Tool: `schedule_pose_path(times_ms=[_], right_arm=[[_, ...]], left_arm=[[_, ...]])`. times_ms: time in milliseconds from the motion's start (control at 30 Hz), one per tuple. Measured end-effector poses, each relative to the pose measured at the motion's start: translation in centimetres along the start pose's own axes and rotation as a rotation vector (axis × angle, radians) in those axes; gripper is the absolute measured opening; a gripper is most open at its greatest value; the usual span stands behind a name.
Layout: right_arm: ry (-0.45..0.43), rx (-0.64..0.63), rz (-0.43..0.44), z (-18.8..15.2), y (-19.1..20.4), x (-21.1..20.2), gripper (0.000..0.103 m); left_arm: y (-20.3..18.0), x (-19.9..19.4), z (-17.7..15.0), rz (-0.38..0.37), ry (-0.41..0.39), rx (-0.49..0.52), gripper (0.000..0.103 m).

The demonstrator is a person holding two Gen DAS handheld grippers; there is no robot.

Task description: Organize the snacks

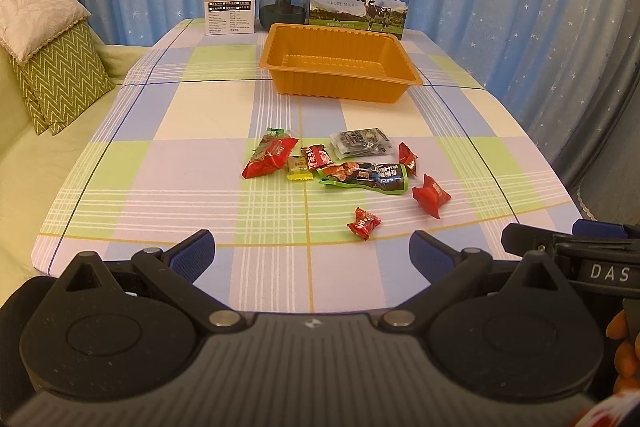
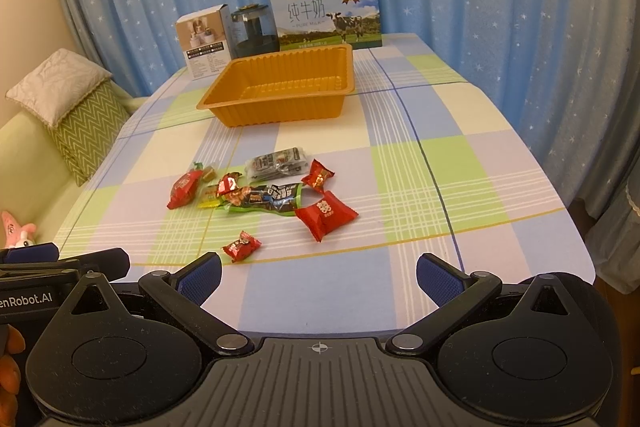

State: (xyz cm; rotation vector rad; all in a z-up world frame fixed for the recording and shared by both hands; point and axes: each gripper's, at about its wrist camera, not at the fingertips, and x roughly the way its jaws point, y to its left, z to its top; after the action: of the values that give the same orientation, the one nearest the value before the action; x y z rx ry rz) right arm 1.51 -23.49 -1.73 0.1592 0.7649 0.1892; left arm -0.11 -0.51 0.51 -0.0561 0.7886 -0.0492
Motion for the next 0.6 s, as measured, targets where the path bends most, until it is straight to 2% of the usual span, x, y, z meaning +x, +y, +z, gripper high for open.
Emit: schedule_pose_path(times_ms=[600], right_arm=[[-0.002,0.002,0.001,-0.13,-0.08,-0.12,0.103]], left_arm=[[-0.1,-0.05,-0.06,-0.008,0.002,-0.002,0.103]])
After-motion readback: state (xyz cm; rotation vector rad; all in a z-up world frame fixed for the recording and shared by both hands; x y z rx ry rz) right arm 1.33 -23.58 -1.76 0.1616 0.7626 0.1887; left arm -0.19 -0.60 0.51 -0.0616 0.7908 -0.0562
